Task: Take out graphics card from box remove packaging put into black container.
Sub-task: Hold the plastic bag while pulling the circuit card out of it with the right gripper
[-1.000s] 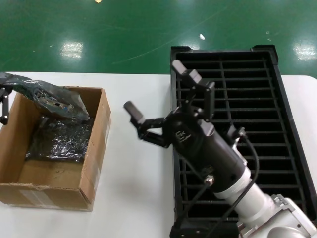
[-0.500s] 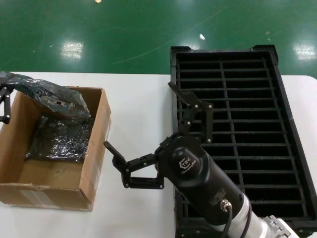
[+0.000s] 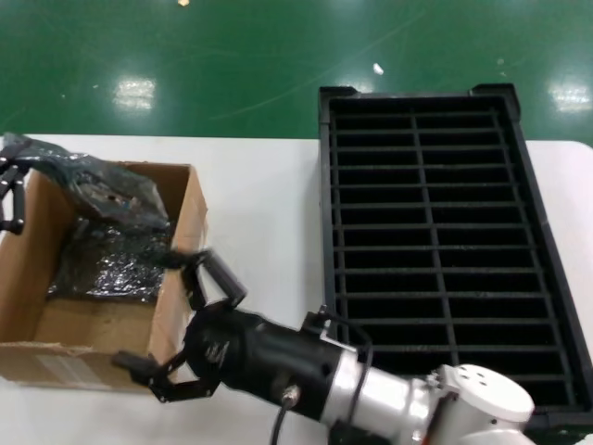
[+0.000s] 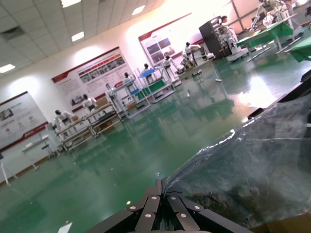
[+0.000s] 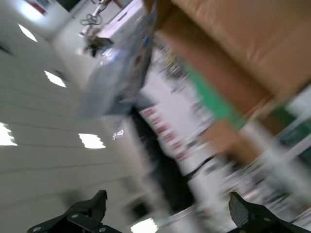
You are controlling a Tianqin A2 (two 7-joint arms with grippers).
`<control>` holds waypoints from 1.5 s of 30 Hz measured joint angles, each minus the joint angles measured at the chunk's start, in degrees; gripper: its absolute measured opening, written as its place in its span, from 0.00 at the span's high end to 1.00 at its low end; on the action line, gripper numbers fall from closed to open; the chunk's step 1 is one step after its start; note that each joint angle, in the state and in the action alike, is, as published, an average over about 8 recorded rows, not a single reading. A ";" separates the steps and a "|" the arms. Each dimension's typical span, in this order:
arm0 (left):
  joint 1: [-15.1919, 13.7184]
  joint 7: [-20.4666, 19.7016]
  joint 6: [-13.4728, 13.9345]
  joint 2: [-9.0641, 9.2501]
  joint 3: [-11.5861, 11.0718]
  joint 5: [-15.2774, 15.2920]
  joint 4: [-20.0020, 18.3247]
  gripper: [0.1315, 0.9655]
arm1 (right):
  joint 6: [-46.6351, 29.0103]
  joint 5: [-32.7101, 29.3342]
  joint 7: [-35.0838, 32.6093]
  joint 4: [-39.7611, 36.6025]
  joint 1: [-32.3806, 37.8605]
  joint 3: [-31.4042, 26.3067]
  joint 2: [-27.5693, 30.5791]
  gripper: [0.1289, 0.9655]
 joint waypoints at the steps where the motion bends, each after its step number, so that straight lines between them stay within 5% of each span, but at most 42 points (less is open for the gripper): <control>1: 0.05 0.33 0.19 0.10 -0.11 -0.09 0.00 0.99 | 1.53 -0.91 -2.52 -0.22 0.60 -1.24 0.00 0.08; 7: 0.56 1.73 1.01 0.48 -0.76 -0.51 -0.34 0.99 | 2.32 4.17 -17.38 -2.25 3.02 -5.35 0.00 0.15; 15: 1.82 3.85 2.40 0.53 -2.09 -1.16 -1.14 0.99 | -1.82 12.63 -31.08 -4.49 3.45 -3.95 0.00 0.18; 27: 4.46 5.19 4.82 0.29 -4.58 -2.96 -2.81 0.99 | 1.33 13.90 -32.96 -4.13 4.01 -3.92 0.00 0.31; 45: 6.11 2.97 6.33 0.40 -6.05 -4.98 -4.90 0.99 | 4.45 13.93 -33.88 -3.60 3.97 -4.90 0.00 0.74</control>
